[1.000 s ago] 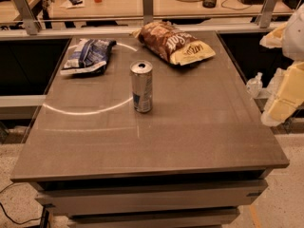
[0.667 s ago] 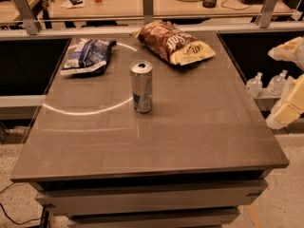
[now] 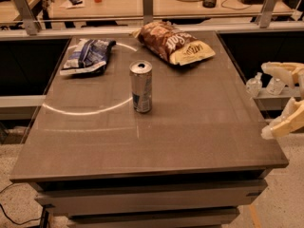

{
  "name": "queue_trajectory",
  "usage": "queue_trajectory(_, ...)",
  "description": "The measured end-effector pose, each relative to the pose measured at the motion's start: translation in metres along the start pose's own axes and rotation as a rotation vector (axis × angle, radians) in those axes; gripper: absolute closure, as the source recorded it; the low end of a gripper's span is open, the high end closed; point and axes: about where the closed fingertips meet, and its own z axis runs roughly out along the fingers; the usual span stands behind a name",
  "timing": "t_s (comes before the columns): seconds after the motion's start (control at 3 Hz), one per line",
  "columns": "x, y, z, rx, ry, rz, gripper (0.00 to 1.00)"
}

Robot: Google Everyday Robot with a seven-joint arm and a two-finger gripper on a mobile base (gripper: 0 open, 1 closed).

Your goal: Move redbull can near blue chip bag

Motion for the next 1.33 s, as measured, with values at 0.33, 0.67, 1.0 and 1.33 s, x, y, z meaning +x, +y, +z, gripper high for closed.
queue_trajectory(0.33,-0.032,0.018,0.003,-0.058,-0.269,-0.033,0.0)
queue_trajectory(0.67,-0.05,0.032,0.008,-0.091,-0.431,-0.004,0.0)
queue_trajectory(1.0,-0.055,0.038,0.023,-0.079,-0.423,0.06,0.0)
queue_trajectory(1.33,-0.055,0.038,0.023,-0.079,-0.423,0.06,0.0)
